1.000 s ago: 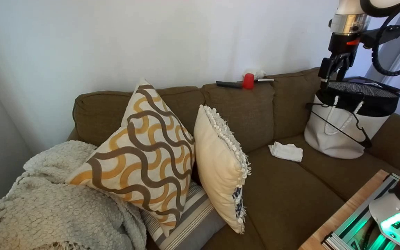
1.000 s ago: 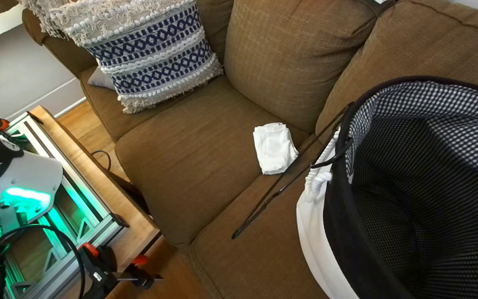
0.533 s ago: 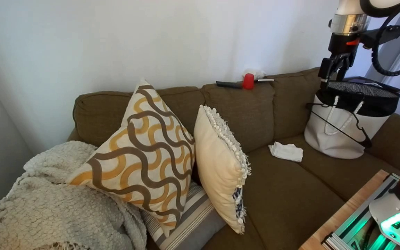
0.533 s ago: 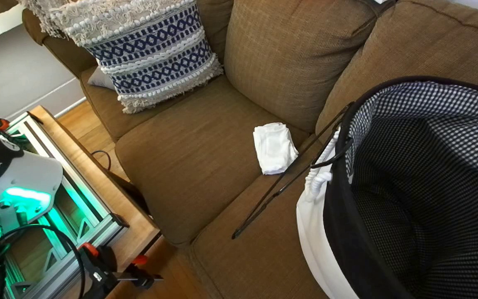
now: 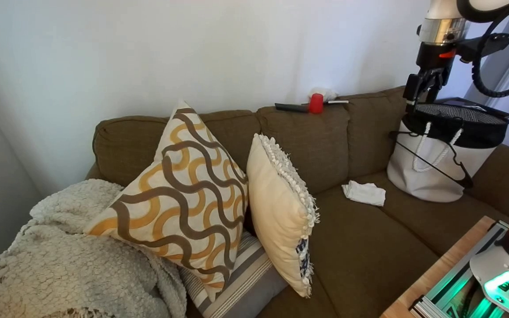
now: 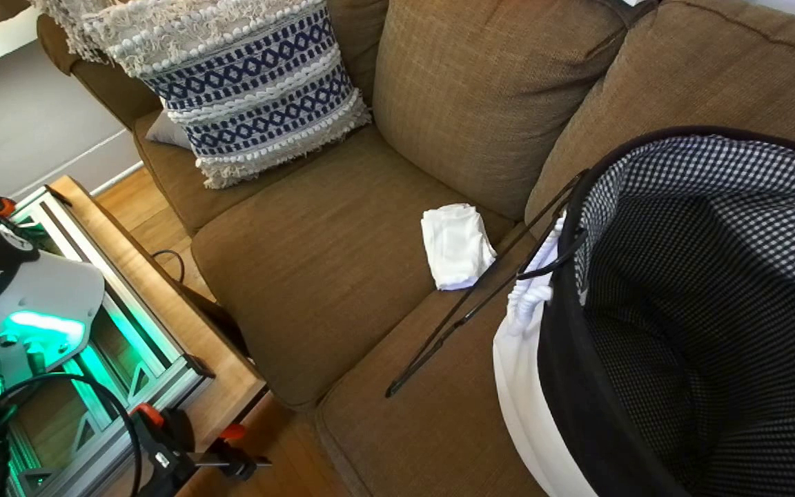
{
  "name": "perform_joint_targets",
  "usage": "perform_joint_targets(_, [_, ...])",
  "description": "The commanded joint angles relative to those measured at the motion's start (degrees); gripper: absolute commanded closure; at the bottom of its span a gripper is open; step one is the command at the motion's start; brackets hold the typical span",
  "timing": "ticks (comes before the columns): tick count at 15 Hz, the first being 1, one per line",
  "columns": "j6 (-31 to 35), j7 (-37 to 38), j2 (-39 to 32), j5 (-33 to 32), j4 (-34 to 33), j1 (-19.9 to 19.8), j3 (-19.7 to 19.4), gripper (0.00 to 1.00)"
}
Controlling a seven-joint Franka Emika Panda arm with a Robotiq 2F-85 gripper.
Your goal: Pick up the white and blue throw pillow and move it to the right side of the couch
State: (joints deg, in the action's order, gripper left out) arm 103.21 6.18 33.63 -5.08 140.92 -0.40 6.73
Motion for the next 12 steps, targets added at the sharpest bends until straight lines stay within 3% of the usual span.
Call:
perform_joint_targets(1, [6.75, 4.76, -11.00, 2.34, -3.35, 2.79, 2.73, 0.00])
perform_joint_targets(4, [15.21, 7.44, -18.90, 5.62, -4.50, 5.74, 5.27, 0.00])
perform_joint_targets(6, [22.79, 13.19, -25.18, 7.28, -6.01, 7.42, 7.85, 0.00])
perform_joint_targets(9, [32.86, 26.68, -35.35, 4.10, -12.44, 9.11, 10.95, 0.00])
perform_joint_targets(11, [32.83, 30.31, -43.36, 2.06, -18.52, 11.54, 10.85, 0.00])
perform_joint_targets(12, [31.85, 28.69, -46.62, 2.88, -21.48, 12.72, 10.14, 0.00])
